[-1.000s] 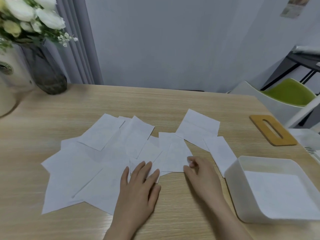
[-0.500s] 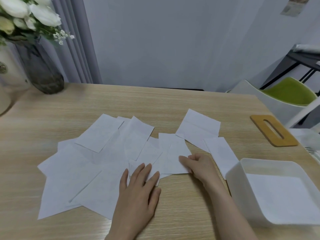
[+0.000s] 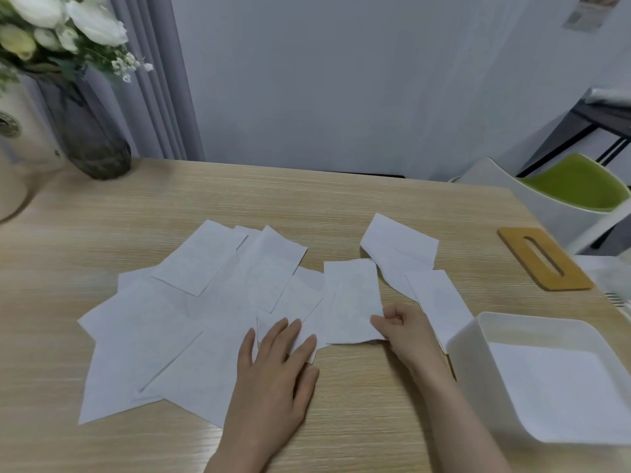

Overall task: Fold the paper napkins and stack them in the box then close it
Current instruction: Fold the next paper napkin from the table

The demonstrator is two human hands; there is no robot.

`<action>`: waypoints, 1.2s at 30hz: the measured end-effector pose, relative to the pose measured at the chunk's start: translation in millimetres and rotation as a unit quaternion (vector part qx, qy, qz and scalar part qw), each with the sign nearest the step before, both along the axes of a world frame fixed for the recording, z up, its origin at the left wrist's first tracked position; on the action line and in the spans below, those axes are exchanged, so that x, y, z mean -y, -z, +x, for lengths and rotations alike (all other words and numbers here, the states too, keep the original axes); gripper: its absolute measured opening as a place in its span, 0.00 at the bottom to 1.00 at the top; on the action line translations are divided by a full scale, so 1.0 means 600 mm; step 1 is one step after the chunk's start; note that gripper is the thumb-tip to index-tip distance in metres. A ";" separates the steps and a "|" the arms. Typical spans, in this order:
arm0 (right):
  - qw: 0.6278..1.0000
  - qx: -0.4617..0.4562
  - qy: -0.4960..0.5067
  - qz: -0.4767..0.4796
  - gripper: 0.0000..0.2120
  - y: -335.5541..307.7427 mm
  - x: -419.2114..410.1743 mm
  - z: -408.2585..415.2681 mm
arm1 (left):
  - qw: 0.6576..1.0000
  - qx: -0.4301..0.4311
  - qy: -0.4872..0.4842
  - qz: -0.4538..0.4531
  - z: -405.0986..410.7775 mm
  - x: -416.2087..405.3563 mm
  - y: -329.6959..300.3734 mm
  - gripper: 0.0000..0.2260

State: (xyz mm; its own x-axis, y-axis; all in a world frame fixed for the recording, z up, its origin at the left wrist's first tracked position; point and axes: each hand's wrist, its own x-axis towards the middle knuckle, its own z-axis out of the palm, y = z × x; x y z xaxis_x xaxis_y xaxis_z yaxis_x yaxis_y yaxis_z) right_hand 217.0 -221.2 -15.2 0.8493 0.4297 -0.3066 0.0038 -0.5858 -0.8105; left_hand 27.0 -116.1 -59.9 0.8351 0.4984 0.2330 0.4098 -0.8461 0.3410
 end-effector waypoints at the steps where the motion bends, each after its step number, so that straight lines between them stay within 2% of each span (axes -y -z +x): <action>1: 1.000 -0.010 0.004 0.011 0.04 -0.002 0.004 0.000 | 1.000 0.001 0.000 0.002 0.000 0.000 0.001 0.19; 4: 0.999 -0.039 0.008 0.033 0.07 -0.010 0.018 -0.002 | 1.000 0.006 -0.001 0.000 -0.001 0.001 0.003 0.19; 8: 0.989 -0.130 0.027 0.061 0.08 -0.011 0.033 -0.007 | 0.999 0.034 -0.004 -0.011 0.004 0.002 0.000 0.19; 11: 0.985 -0.153 0.036 0.071 0.05 -0.005 0.040 -0.011 | 0.986 0.125 -0.015 -0.106 0.012 0.008 -0.008 0.18; 13: 0.983 -0.161 0.035 0.077 0.04 -0.001 0.043 -0.015 | 0.955 0.180 -0.049 -0.230 0.018 0.016 -0.025 0.17; 15: 0.982 -0.166 0.029 0.080 0.04 0.000 0.047 -0.018 | 0.896 0.210 -0.063 -0.385 0.026 0.024 -0.043 0.16; 18: 0.983 -0.162 0.018 0.083 0.04 -0.003 0.053 -0.024 | 0.816 0.182 -0.063 -0.545 0.043 0.025 -0.064 0.11; 21: 0.986 -0.147 0.003 0.084 0.05 -0.011 0.059 -0.031 | 0.774 0.146 -0.050 -0.615 0.054 0.023 -0.074 0.12; 26: 0.986 -0.137 -0.047 0.086 0.06 -0.021 0.071 -0.050 | 0.710 0.155 -0.068 -0.684 0.056 0.025 -0.076 0.10; 28: 0.985 -0.137 -0.061 0.081 0.05 -0.021 0.073 -0.058 | 0.708 0.160 -0.079 -0.684 0.053 0.026 -0.073 0.08; 33: 0.984 -0.131 -0.096 0.067 0.05 -0.025 0.070 -0.073 | 0.742 0.156 -0.090 -0.646 0.049 0.027 -0.071 0.10; 36: 0.984 -0.117 -0.124 0.053 0.06 -0.031 0.073 -0.073 | 0.747 0.152 -0.090 -0.641 0.051 0.026 -0.069 0.12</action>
